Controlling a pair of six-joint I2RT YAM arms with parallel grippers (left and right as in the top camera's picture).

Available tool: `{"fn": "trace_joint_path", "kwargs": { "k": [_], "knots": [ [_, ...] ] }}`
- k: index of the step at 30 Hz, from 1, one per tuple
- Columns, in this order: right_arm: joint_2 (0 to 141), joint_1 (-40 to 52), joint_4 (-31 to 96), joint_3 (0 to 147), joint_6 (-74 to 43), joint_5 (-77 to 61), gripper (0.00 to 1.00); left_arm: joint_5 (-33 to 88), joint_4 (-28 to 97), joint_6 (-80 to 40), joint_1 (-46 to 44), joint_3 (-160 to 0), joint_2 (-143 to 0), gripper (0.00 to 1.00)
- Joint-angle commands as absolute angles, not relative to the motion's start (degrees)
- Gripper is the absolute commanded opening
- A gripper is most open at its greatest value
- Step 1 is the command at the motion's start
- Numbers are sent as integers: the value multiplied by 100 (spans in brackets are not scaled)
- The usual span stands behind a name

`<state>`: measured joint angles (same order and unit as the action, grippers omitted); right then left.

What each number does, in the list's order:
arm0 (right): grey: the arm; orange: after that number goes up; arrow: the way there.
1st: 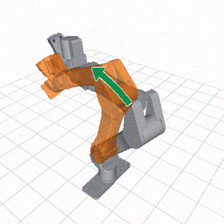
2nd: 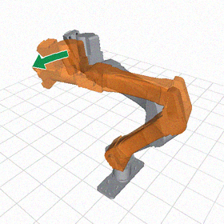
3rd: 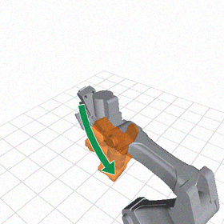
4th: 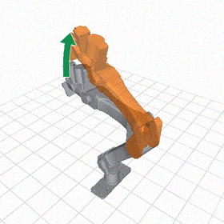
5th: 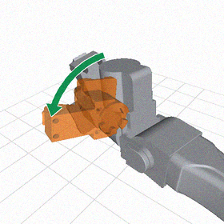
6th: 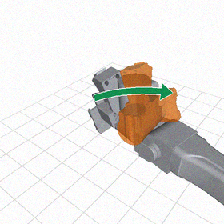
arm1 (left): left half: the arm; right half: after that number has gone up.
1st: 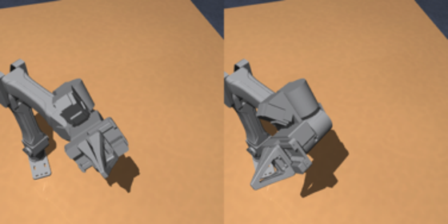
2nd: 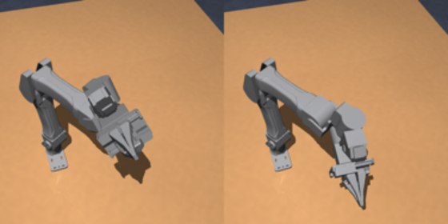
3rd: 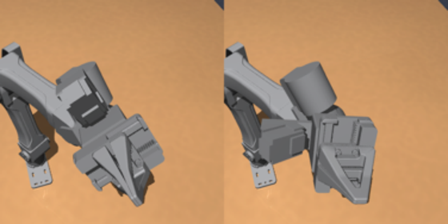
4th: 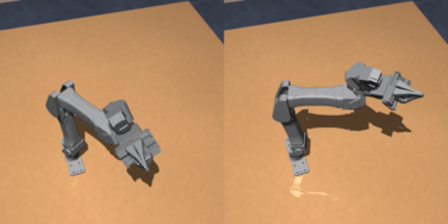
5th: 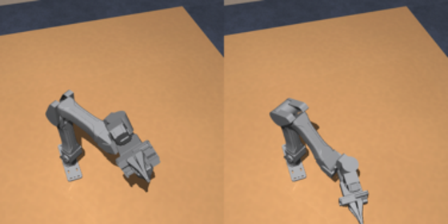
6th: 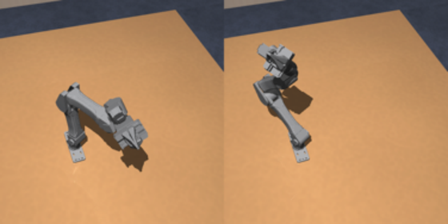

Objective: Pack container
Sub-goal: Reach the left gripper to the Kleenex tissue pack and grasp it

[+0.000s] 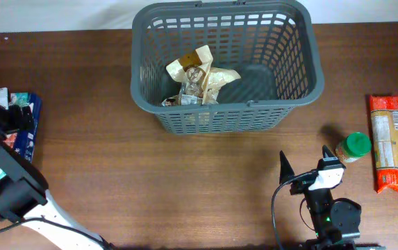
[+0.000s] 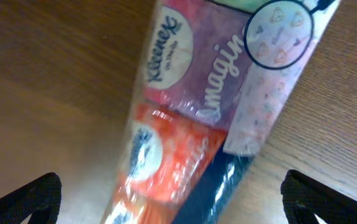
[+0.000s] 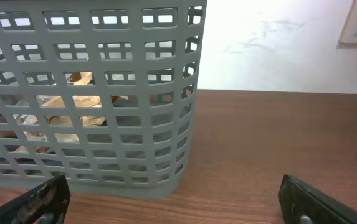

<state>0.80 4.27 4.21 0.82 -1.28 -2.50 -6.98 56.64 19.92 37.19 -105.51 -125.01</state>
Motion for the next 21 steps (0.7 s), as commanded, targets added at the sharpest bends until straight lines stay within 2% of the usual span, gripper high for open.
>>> {"fn": "trace_joint_path", "kwargs": {
  "k": [1, 10, 14, 15, 17, 19, 20, 21],
  "knots": [
    [19, 401, 408, 32, -128, -281, 99, -279, 5577, 2412, 3806, -10497, -12768, 100],
    [19, 401, 408, 32, -128, -281, 99, -224, 5642, 2412, 3802, -10490, -13421, 100],
    [19, 401, 408, 32, -128, -281, 99, -224, 5590, 2410, 3804, -10488, -13496, 95],
    [19, 401, 408, 32, -128, -281, 99, -224, 5572, 2408, 3804, -10488, -13496, 85],
    [19, 401, 408, 32, -128, -281, 99, -224, 5572, 2403, 3804, -10488, -13496, 47],
    [19, 401, 408, 32, -128, -281, 99, -198, 5572, 2276, 3804, -10488, -13496, 28],
    [19, 401, 408, 32, -128, -281, 99, -180, 5575, 2209, 3804, -10488, -13496, 13],
    [19, 401, 408, 32, -128, -281, 99, -178, 5575, 2119, 3802, -10488, -13496, 2]
  ]
}}
